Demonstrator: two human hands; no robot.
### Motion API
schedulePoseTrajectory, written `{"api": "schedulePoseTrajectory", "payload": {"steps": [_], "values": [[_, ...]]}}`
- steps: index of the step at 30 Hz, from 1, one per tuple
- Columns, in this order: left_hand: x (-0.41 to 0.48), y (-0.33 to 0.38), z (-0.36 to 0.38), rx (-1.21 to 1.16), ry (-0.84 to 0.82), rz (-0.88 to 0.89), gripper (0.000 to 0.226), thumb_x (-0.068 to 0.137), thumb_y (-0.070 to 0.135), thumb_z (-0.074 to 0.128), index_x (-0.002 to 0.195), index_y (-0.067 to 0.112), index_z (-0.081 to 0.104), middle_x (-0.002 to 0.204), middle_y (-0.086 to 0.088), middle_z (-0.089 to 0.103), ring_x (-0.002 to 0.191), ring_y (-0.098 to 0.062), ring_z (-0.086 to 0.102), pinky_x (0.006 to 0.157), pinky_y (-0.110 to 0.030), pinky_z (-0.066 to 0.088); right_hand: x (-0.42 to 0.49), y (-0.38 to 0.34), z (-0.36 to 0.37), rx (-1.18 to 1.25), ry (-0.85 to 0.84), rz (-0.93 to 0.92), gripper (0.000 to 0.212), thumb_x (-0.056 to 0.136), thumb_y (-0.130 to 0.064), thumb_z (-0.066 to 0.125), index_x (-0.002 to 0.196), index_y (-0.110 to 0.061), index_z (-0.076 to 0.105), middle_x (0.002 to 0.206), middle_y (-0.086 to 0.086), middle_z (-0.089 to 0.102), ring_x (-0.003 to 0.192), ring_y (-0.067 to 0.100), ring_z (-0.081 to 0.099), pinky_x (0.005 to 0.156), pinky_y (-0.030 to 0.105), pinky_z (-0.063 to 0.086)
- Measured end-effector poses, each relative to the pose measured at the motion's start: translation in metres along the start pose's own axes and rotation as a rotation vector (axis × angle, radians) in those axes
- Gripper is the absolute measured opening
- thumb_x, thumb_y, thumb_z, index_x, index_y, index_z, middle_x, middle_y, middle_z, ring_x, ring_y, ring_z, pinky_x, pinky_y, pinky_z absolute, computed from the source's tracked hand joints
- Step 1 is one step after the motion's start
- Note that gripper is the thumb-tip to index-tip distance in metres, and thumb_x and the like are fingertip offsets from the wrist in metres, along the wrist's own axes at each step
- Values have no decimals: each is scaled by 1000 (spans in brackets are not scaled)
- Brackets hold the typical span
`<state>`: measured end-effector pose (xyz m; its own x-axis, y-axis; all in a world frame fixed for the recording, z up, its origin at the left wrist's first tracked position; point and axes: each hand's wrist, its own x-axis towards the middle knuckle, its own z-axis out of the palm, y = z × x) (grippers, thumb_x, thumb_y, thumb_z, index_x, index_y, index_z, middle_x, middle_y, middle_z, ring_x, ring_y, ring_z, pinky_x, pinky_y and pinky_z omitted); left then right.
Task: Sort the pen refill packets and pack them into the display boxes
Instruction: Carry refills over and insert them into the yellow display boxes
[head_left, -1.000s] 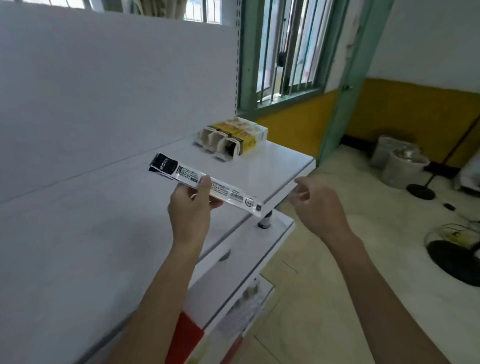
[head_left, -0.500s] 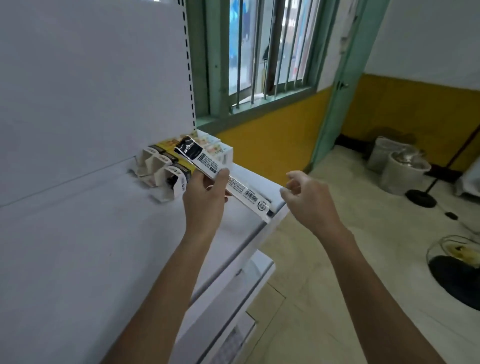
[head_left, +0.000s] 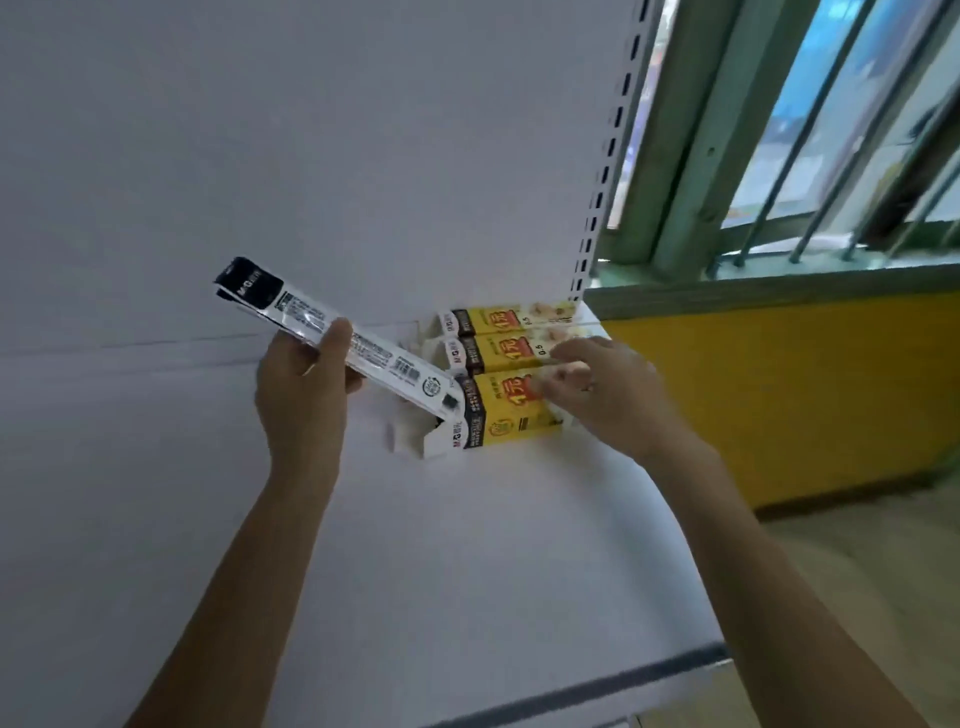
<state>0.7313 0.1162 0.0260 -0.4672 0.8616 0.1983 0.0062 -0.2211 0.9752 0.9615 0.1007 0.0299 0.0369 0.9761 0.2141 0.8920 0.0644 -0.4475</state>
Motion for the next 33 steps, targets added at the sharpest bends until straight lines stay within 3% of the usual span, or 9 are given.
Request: {"api": "schedulePoseTrajectory", "payload": {"steps": [6,11,15,20,24,26,28,30,33], "values": [[-18,-5,0,79,252,1,6,90,24,57,95,20,57,78,5,62,57,2,61,60,-20,54,17,22,5,-163,-140,-221,67,66,-70,59,122,-35,51,127,-11,47,120,13,37,98,38,23],[-41,-6,-14,32,383,43,18,91,23,56,108,27,54,78,6,60,59,2,59,59,-18,50,20,27,4,-153,-182,-295,66,69,-53,70,129,-38,47,127,-7,45,121,16,34,99,39,24],[-49,-8,-6,-8,407,-1,23,92,21,54,114,18,52,78,7,59,55,3,57,58,-19,48,18,31,1,-57,-190,-307,64,67,-43,76,125,-36,51,122,-6,47,119,16,36,95,34,24],[-56,-2,13,-56,331,-30,18,91,17,54,109,17,51,85,7,60,61,1,60,56,-16,49,11,34,-3,174,-107,-284,62,62,-29,82,117,-23,55,113,-5,51,106,19,49,97,43,38],[-64,4,23,-104,366,15,11,86,12,61,96,15,59,80,6,64,59,-2,62,54,-19,51,6,31,-1,250,-87,-310,61,61,-23,83,114,-19,54,111,-7,52,100,14,47,94,47,40],[-68,7,23,24,331,76,9,82,17,67,80,24,61,74,14,64,65,-3,63,61,-20,52,5,28,2,277,-89,-315,62,60,-23,84,114,-19,54,111,-8,52,103,17,50,93,48,41],[-72,12,25,245,119,89,12,80,27,69,73,30,61,71,20,63,66,4,62,60,-11,48,3,25,4,322,-102,-308,62,59,-25,85,112,-22,52,110,-7,52,103,20,52,91,47,44],[-73,19,26,354,-44,56,10,80,34,67,74,33,60,71,20,61,65,9,60,56,-4,44,4,22,3,359,-115,-273,62,60,-25,85,112,-24,51,112,-6,53,104,19,52,91,45,46],[-63,28,16,238,71,52,12,87,35,59,88,24,59,78,13,64,63,11,59,59,-11,45,4,23,0,402,-126,-226,63,60,-24,86,113,-24,52,115,-5,54,105,17,53,92,42,47]]}}
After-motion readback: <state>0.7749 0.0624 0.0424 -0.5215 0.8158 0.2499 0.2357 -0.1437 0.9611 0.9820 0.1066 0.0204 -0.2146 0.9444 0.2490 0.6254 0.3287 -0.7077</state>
